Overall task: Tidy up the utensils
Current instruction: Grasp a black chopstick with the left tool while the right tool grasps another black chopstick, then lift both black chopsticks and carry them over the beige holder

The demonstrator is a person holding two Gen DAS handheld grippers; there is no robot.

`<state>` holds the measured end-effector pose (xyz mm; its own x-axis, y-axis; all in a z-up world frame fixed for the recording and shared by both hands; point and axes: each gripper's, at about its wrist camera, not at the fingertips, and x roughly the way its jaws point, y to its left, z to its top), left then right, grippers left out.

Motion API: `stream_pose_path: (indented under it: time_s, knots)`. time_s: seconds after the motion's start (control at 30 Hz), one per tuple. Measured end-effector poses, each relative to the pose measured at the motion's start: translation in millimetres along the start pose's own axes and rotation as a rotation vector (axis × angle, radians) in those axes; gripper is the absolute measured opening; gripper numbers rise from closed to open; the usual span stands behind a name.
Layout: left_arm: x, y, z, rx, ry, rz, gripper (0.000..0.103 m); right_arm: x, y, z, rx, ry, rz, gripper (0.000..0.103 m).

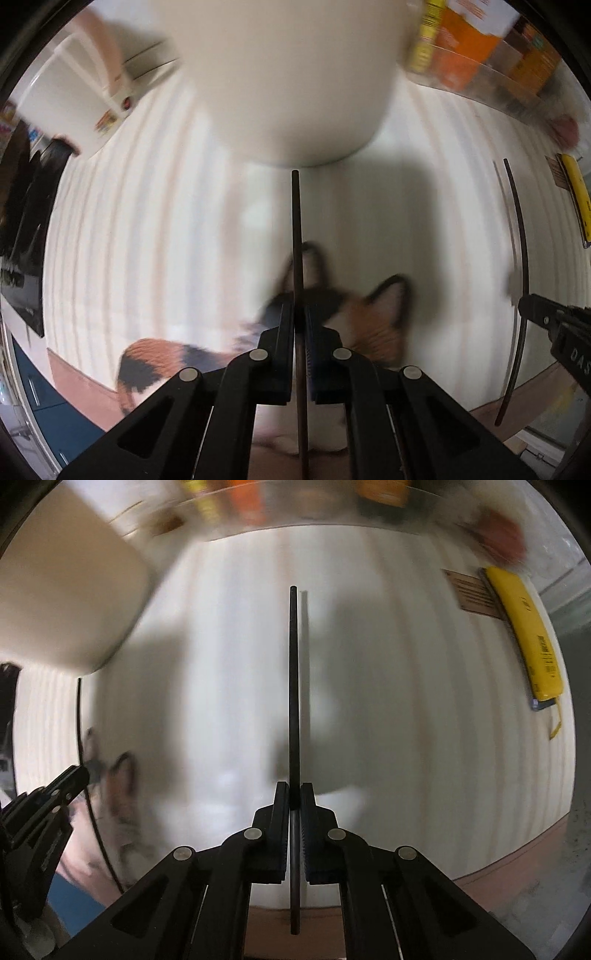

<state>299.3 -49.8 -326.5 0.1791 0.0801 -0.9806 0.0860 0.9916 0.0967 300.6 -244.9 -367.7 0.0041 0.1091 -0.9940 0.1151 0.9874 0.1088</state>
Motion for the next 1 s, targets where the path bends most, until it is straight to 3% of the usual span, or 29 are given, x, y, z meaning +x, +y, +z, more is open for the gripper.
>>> stream_pose_path:
  time_s: [0.27,0.43,0.5,0.6,0.7,0.73,0.8,1.0]
  knots:
    - [6.3,69.4,-28.3,-0.084,0.035,-0.018,0.003,13.1,68.1,-38.3,-0.063,0.040,0.032,0.006]
    - [12.7,88.8,-45.2,-0.071,0.057,-0.038,0.003,29.2,74.2,-53.2,-0.065,0.076,-0.007,0.006]
    - [16.6,89.5,-50.4,-0.070,0.066,-0.045,0.003,29.8,75.1,-47.5,-0.047,0.094,-0.011,0.008]
    - [20.5,85.3,-43.4,-0.062,0.062,-0.048,0.003,26.1,85.5,-34.9,-0.023,0.075,-0.013,0.023]
    - [21.6,81.0,-54.6,-0.055,0.061,-0.053,0.003,25.7,88.6,-16.6,-0.026,0.037,-0.066,0.024]
    - [21.0,78.5,-58.8,-0.055,0.061,-0.055,0.004,25.7,91.7,-13.0,-0.031,0.025,-0.079,0.022]
    - [23.5,76.7,-59.4,-0.050,0.060,-0.056,0.004,24.3,104.1,-11.8,-0.044,0.022,-0.106,0.005]
    - [21.4,69.9,-53.4,-0.037,0.060,-0.051,0.004,25.7,129.2,-33.6,-0.074,0.062,-0.089,0.006]
